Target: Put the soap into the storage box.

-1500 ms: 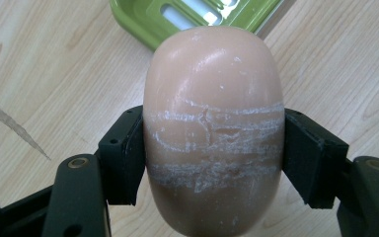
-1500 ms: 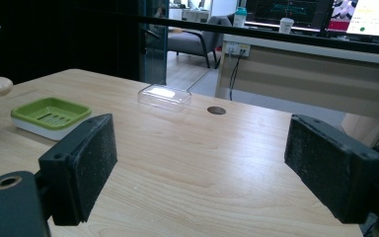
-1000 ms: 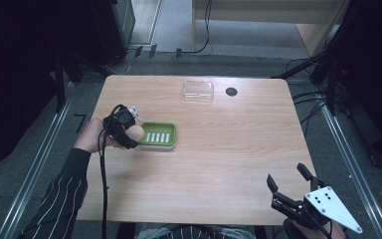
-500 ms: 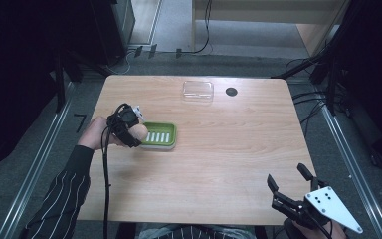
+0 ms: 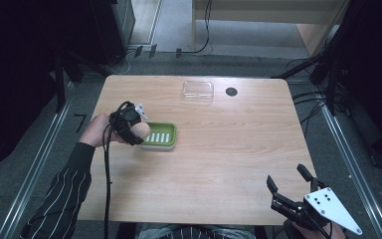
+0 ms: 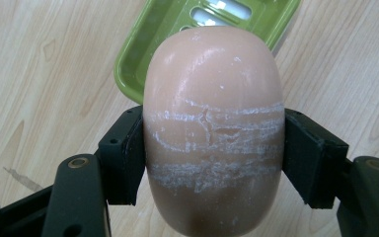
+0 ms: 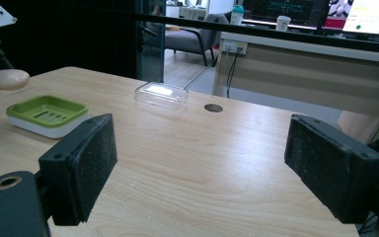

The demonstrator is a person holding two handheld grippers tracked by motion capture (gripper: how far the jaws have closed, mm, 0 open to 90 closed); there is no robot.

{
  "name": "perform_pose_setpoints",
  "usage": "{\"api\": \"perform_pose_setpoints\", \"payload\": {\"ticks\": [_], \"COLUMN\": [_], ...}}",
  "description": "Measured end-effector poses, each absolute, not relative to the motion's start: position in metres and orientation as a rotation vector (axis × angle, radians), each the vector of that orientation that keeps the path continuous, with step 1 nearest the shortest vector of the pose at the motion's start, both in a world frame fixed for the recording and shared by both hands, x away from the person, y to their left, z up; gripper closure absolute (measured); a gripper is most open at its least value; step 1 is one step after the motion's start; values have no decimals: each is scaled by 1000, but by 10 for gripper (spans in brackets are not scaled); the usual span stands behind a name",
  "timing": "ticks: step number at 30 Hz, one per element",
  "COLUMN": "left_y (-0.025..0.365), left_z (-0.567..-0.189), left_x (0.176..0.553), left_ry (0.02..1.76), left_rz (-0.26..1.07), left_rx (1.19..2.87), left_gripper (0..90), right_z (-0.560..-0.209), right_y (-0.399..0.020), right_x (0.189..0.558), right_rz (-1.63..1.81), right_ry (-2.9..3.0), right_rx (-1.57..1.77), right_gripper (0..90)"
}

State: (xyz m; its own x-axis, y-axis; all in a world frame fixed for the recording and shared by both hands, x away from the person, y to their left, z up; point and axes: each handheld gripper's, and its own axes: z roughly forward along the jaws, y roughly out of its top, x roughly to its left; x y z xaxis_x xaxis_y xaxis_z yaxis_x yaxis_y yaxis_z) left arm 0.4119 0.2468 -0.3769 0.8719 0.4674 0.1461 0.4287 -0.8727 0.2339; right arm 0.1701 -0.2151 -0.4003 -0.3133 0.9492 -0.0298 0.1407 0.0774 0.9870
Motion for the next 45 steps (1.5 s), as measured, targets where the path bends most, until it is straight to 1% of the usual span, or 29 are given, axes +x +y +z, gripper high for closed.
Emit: {"api": "perform_pose_setpoints", "payload": {"ticks": [21,33,45], "left_y": [233,218,214], "left_z": [-384,-391,-402], "left_x": [425,430,438], "left_ry": [584,435,420], "left_rz": [310,320,308], "left_rx": [2856,2858,2870], "left_gripper": [334,334,334], "right_z": [-400,-400,-400], "right_y": [-214,-215,-216], "right_x": [170,169,167], "right_rz": [1316,1311,1307], "right_ry": [1585,1580,1576], "right_rx": [1122,1130,1136], "right_gripper": [132,132,132]}}
